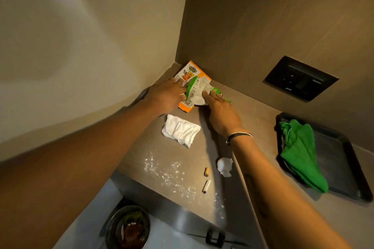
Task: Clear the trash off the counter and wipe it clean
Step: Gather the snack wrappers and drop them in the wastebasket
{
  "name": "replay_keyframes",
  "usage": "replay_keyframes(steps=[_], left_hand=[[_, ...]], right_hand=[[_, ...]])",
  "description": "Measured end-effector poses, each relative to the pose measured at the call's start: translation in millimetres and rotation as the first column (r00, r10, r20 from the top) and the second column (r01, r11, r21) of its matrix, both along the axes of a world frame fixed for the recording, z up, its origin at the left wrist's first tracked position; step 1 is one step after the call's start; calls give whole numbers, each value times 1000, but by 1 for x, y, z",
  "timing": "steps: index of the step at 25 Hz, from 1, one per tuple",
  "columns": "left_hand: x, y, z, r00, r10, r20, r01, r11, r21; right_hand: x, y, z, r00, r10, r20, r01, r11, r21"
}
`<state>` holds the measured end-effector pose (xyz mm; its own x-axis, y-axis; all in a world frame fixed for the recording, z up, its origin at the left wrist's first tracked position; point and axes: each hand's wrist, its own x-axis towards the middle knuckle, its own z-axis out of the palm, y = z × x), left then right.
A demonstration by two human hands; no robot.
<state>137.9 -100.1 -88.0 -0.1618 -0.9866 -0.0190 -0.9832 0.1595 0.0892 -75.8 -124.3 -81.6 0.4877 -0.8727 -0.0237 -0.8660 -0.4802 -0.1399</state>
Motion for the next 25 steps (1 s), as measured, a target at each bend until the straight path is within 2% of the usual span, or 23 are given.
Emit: replay_keyframes(steps=[1, 4, 6, 9, 10, 12, 14, 16, 19, 23, 25], left_hand=[[-1, 2, -1, 1000, 15, 18, -13, 997, -76], [-8, 5, 4, 979, 183, -83, -196, 963, -184], [-17, 8, 7, 971, 227, -81, -239, 944, -226], [-26, 25, 23, 970, 242, -25, -241, 937, -254], [-26, 32, 30, 961, 268, -65, -275, 919, -281], [-27, 52, 44, 927, 292, -237, -367, 841, -399], [-28, 88, 54, 860, 225, -458, -461, 727, -509], [-37, 148, 56, 772, 162, -615, -559, 634, -534], [-55, 256, 49, 657, 171, -734, -678, 559, -477], [-68, 383, 0, 416, 242, -876, -789, 576, -216], [-67, 433, -42, 357, 376, -855, -816, 571, -89]], right_hand=[[1, 0, 0, 1000, -10, 16, 10, 999, -37], [5, 6, 11, 995, -73, 64, 78, 994, -83], [4, 13, 18, 987, -117, 111, 126, 988, -86], [0, 34, 26, 984, -86, 158, 106, 986, -127], [-2, 44, 32, 985, -59, 164, 84, 984, -155], [-7, 65, 46, 976, -18, 217, 73, 966, -249], [-10, 98, 63, 930, 36, 365, 104, 929, -356], [-10, 148, 69, 868, 145, 476, 78, 905, -419], [-6, 234, 57, 773, 291, 564, -30, 905, -425], [-14, 336, 14, 675, 346, 652, -177, 933, -313], [-19, 373, -34, 676, 342, 652, -237, 940, -247]])
